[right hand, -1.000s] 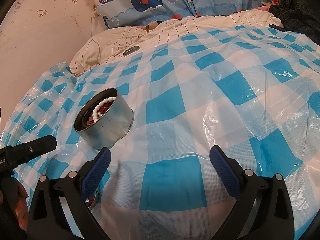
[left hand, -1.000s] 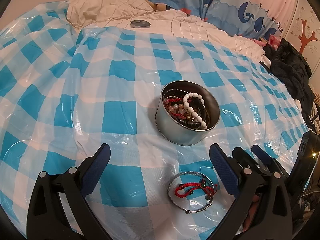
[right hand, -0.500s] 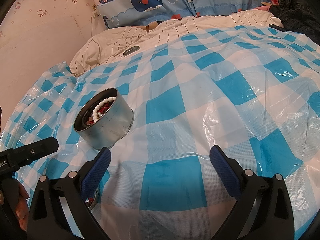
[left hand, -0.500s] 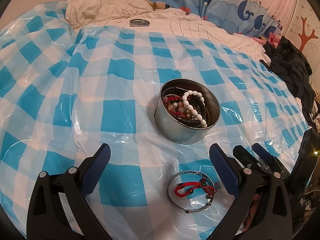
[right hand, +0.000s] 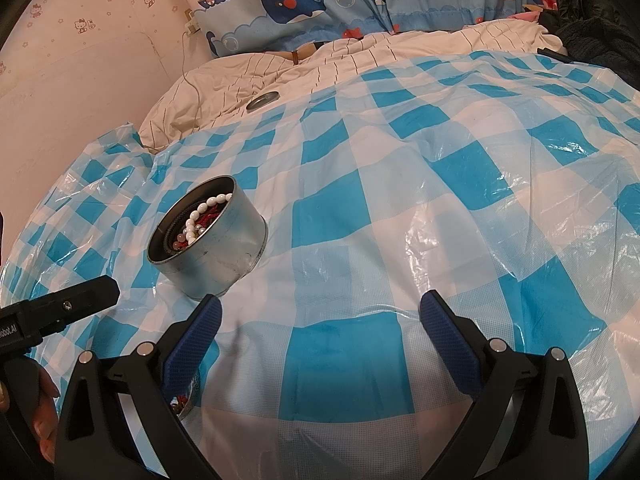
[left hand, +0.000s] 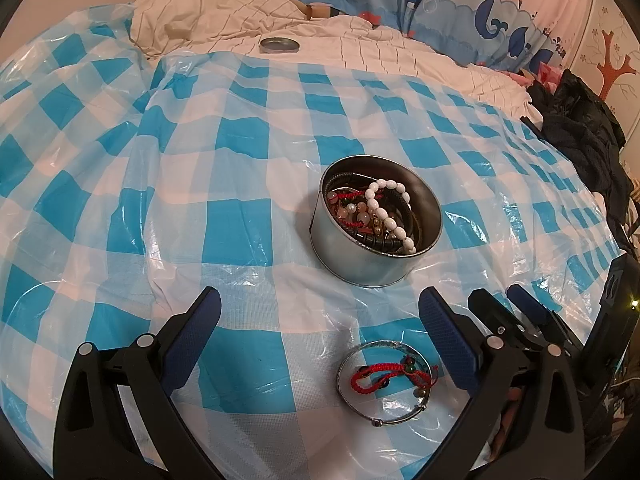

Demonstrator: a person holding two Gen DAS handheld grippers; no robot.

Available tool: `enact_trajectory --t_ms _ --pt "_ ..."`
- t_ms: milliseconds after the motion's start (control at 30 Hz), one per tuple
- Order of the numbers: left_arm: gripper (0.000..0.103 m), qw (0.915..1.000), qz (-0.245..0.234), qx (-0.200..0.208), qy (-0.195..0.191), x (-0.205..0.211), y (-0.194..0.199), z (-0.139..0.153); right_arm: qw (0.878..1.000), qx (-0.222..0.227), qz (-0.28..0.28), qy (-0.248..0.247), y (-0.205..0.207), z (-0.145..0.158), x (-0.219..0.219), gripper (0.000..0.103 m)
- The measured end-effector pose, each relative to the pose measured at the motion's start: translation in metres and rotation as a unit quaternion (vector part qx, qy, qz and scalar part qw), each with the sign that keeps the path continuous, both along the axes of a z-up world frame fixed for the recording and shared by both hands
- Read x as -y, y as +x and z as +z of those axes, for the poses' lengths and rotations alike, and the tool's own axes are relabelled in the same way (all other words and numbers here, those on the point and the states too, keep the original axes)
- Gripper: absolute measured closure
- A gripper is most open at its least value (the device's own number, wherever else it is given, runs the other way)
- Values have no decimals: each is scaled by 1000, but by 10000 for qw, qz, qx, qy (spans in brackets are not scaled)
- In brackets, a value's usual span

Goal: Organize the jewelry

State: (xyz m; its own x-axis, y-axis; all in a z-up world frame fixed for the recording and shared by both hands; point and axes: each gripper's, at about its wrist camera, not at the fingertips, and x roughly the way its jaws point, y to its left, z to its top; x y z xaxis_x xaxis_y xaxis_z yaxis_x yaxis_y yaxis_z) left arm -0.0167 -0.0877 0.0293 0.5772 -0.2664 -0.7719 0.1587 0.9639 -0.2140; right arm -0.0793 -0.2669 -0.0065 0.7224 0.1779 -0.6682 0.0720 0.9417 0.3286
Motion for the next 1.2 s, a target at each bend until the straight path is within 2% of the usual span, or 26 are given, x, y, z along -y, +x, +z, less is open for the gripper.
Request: enact_trajectory --t_ms 1200 --pt "8 9999 -90 -16 144 8 0 -1 10000 -4 4 11 1 0 1 8"
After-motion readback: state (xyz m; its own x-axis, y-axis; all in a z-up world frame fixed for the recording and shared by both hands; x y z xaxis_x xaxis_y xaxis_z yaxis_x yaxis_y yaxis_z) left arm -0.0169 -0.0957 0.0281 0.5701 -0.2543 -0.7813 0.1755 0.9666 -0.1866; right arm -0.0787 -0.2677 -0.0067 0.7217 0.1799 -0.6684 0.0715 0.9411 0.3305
